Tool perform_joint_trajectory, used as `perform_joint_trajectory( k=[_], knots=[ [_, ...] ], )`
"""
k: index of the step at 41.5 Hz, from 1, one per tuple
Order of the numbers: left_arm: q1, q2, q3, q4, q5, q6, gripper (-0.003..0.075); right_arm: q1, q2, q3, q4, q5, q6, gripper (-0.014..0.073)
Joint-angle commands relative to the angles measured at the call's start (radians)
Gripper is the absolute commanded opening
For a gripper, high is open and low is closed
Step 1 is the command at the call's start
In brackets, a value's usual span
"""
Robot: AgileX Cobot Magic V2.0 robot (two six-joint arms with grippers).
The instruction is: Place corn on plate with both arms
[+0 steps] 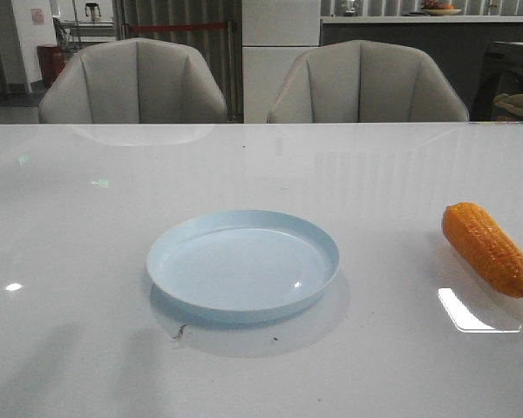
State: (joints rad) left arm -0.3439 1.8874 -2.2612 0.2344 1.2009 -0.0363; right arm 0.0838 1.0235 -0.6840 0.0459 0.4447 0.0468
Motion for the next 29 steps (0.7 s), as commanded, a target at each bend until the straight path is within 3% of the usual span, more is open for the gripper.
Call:
perform_joint_trajectory(
  k=[1, 11, 22, 29],
  knots=[
    [0.034, -0.132, -0.007, 0.028, -0.071, -0.003, 0.0453, -0.006, -0.010, -0.038, 0.004, -0.057, -0.004, 0.0500],
    [0.132, -0.334, 0.226, 0.032, -0.181, 0.022, 0.0453, -0.006, 0.022, -0.038, 0.004, -0.064, -0.004, 0.0500],
    [0.198, -0.700, 0.828, 0.022, -0.516, 0.020, 0.0453, -0.006, 0.060, -0.042, 0.004, -0.076, -0.004, 0.0500],
    [0.252, -0.911, 1.194, 0.022, -0.684, -0.066, 0.0453, -0.006, 0.069, -0.049, 0.004, -0.078, -0.004, 0.0500]
  ],
)
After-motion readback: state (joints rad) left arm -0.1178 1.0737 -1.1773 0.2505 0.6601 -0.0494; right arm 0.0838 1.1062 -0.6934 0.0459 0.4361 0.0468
